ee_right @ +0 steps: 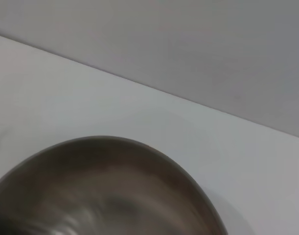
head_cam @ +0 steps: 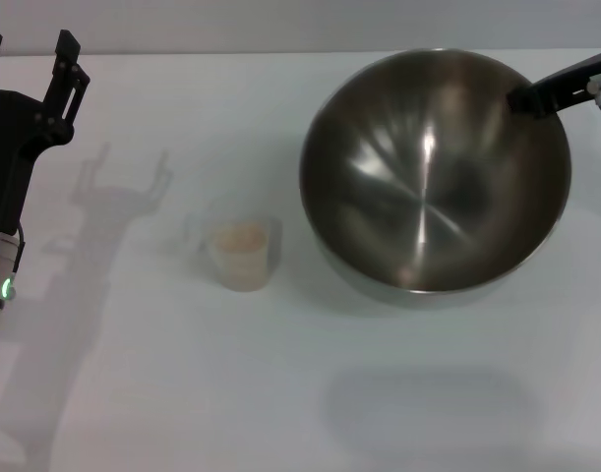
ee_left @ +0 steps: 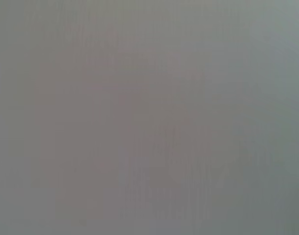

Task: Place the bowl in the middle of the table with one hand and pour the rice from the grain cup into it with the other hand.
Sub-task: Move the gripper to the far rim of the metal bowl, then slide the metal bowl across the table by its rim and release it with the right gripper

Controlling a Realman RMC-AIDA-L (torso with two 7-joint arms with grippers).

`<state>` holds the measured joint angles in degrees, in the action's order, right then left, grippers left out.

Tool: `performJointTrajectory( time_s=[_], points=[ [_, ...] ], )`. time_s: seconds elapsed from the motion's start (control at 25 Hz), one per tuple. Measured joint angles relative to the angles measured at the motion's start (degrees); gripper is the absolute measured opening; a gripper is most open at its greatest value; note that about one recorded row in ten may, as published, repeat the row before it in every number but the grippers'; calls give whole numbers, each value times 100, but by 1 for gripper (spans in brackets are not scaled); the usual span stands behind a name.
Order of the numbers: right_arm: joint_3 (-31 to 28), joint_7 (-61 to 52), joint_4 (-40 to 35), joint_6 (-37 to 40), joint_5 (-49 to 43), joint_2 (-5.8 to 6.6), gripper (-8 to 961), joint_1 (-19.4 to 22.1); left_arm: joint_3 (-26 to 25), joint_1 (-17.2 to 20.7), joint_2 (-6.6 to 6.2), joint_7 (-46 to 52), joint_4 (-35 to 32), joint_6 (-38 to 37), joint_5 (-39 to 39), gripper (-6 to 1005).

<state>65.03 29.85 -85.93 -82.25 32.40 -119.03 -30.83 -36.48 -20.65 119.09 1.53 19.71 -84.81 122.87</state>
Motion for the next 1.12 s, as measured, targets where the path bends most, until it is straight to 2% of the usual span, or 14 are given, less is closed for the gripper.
performJointTrajectory(
  time_s=[0.44,0.92,1.12],
  points=[
    [517,-33,598,201,28,3,26,-60,17,-2,0,-1,-15,-1,0,773],
    [640,-75,997,303,-121,7,29,-204,26,15,0,9,7,0,0,772],
    [735,-111,500,511,-420,2,217,-115,27,62,0,28,24,-1,0,772]
  ],
)
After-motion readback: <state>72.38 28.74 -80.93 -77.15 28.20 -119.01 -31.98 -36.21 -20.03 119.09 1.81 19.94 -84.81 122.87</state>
